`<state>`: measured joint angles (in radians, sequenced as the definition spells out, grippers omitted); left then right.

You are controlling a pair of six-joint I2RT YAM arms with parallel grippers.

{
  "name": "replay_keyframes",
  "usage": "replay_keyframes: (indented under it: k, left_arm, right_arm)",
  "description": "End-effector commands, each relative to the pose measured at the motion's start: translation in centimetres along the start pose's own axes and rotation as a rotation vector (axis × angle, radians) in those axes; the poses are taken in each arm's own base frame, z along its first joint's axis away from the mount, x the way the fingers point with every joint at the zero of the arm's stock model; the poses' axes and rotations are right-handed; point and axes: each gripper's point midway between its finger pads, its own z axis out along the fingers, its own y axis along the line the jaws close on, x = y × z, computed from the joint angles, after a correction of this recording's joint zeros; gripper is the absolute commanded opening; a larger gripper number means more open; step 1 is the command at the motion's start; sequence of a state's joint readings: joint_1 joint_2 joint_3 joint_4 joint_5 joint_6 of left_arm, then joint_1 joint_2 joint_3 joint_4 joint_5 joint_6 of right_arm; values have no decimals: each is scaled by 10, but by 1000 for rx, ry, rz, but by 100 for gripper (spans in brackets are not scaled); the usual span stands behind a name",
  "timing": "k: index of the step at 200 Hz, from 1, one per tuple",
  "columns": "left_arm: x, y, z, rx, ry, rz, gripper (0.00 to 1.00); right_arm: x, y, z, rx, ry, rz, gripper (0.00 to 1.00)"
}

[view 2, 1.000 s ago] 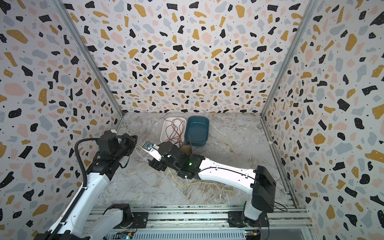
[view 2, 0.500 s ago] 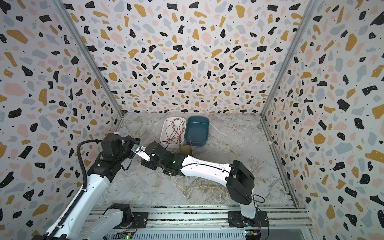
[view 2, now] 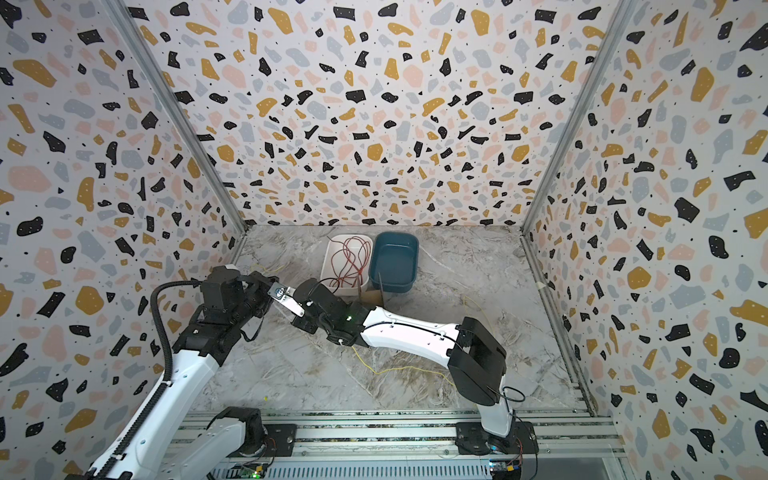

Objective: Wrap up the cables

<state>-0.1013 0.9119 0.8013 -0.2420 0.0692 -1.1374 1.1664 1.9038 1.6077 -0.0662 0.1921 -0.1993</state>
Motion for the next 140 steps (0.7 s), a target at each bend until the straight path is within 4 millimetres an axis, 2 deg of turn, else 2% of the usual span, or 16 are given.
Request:
replay_keyframes:
  k: [1, 28, 65, 93, 110, 123, 140]
  left_arm:
    - [-5, -22, -6, 67, -6, 33, 0]
    - [-6, -22, -6, 68, -12, 39, 0]
    - [-6, -24, -7, 79, -17, 44, 15]
    - [-5, -24, -6, 88, -12, 50, 21]
    - [-5, -25, -5, 91, -8, 57, 35]
    - [-5, -26, -5, 95, -12, 65, 50]
    - [-7, -29, -7, 103, -18, 84, 64]
  right_arm:
    - [-18, -21, -5, 64, -46, 9, 6]
    - [-20, -22, -7, 74, -55, 0, 0]
    - [-21, -25, -12, 84, -71, -15, 0]
    - [-23, -28, -15, 85, -77, -13, 0]
    - [-23, -29, -17, 84, -81, -9, 0]
    - [-23, -32, -20, 84, -84, -3, 0]
    - [-26, -36, -26, 73, -103, 15, 0]
